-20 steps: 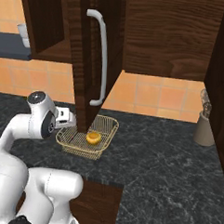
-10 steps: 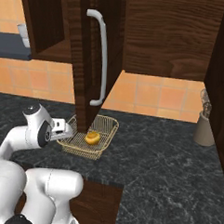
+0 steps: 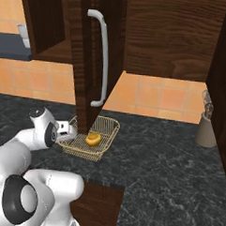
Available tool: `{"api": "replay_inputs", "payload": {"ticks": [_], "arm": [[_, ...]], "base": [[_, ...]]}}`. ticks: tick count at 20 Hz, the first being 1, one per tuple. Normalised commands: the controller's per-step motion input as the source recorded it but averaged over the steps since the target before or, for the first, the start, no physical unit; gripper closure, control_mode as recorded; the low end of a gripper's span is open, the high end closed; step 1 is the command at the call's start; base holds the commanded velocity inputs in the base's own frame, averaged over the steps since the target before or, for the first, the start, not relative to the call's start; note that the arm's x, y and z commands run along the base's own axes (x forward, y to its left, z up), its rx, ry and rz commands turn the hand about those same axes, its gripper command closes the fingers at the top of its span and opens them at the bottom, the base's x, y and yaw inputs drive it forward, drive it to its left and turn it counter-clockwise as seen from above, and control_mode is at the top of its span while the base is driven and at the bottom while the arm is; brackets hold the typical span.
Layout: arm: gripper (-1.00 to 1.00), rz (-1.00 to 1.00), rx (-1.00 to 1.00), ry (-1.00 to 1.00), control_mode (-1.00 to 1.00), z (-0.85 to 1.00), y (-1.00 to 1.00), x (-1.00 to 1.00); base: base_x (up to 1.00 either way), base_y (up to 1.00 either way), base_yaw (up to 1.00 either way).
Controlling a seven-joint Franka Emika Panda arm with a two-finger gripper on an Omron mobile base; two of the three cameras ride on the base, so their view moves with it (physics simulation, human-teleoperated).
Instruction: Open the cabinet, pick up the bread from the cabinet and place it in the basket. Then move the basket to the dining counter.
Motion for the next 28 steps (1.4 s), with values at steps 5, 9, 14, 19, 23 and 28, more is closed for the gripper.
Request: {"api": "replay_inputs", "payload": {"ticks": [5, 9, 14, 19, 23, 28], "arm": [[-1.00, 0.00, -0.04, 0.11, -1.00, -0.47, -0.01, 0.42], [1.00, 0.00, 0.00, 0.08, -1.00, -0.27, -0.06, 0.14], [1.00, 0.00, 0.00, 0.05, -1.00, -0.10, -0.04, 0.00], [1.00, 0.03, -0.03, 0.00, -1.00, 0.16, 0.00, -0.31], [1.00, 0.08, -0.17, -0.07, -1.00, 0.52, 0.01, -0.51], [1.00, 0.10, -0.10, -0.07, -1.00, 0.95, 0.12, -0.86]], "base": [[0.00, 0.00, 0.00], [0.00, 0.00, 0.00], [0.00, 0.00, 0.00], [0.00, 0.00, 0.00], [0.00, 0.00, 0.00], [0.00, 0.00, 0.00]]}}
